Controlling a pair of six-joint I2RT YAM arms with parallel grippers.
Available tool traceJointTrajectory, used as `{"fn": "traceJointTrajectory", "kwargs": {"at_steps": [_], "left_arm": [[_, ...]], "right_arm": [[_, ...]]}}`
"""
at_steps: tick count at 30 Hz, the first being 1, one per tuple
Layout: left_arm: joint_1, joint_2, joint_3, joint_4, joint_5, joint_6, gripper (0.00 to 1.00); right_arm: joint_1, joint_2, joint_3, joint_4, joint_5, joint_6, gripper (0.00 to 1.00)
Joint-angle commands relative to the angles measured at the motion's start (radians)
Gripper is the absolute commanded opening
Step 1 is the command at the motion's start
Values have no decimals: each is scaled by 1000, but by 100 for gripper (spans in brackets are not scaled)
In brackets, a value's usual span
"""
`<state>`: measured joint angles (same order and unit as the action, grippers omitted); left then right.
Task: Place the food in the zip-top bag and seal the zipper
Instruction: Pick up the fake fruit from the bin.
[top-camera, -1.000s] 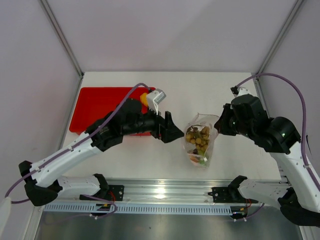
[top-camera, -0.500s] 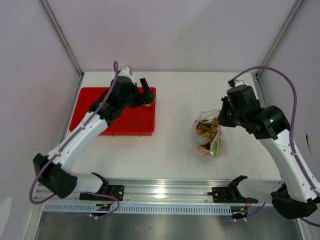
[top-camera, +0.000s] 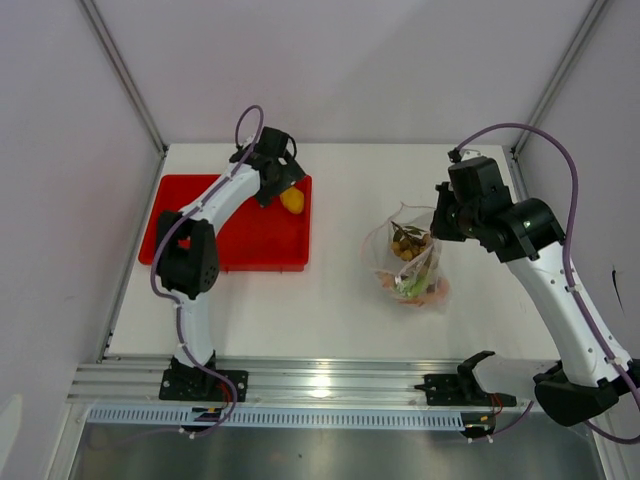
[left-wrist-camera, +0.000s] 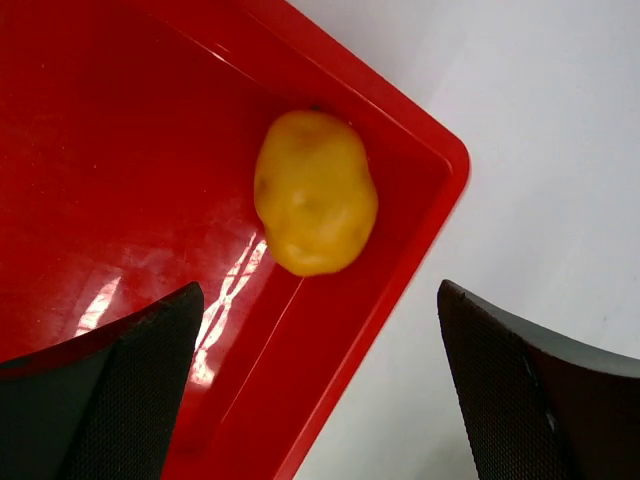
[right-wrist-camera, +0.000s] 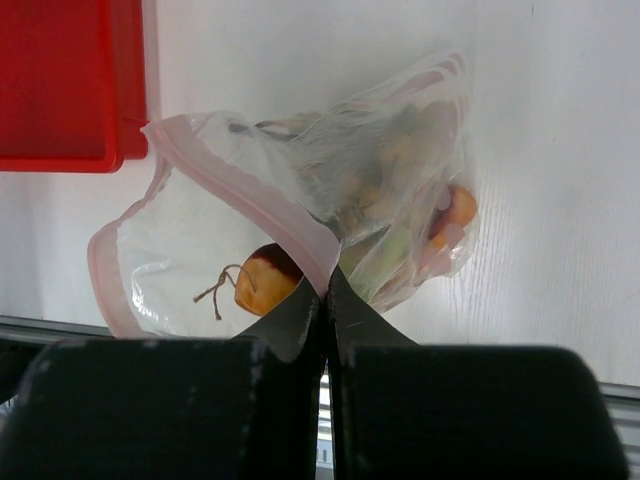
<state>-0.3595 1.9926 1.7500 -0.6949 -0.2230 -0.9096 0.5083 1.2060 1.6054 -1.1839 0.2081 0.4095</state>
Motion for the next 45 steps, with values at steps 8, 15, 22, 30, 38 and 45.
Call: {"fn": "traceJointTrajectory", "kwargs": {"at_steps": [8, 15, 22, 30, 38, 45], "left_arm": [[47, 133, 151, -57, 42, -222, 99], [59, 202, 151, -23, 145, -302, 99], [65, 262, 149, -26, 180, -354, 100], [79, 272, 103, 32, 209, -394, 76], [85, 154, -30, 97, 202, -338, 39], [45, -193, -288, 159, 153, -230, 26]], "right_arm": [[-25, 1, -7, 89, -15, -35, 0], [-33, -10, -33, 110, -15, -44, 0], [-37, -28, -50, 122, -21, -49, 0], [-44, -34, -85, 138, -41, -46, 0], [-44, -45, -99, 144, -32, -37, 0], [-47, -31, -116, 167, -55, -18, 0]]}}
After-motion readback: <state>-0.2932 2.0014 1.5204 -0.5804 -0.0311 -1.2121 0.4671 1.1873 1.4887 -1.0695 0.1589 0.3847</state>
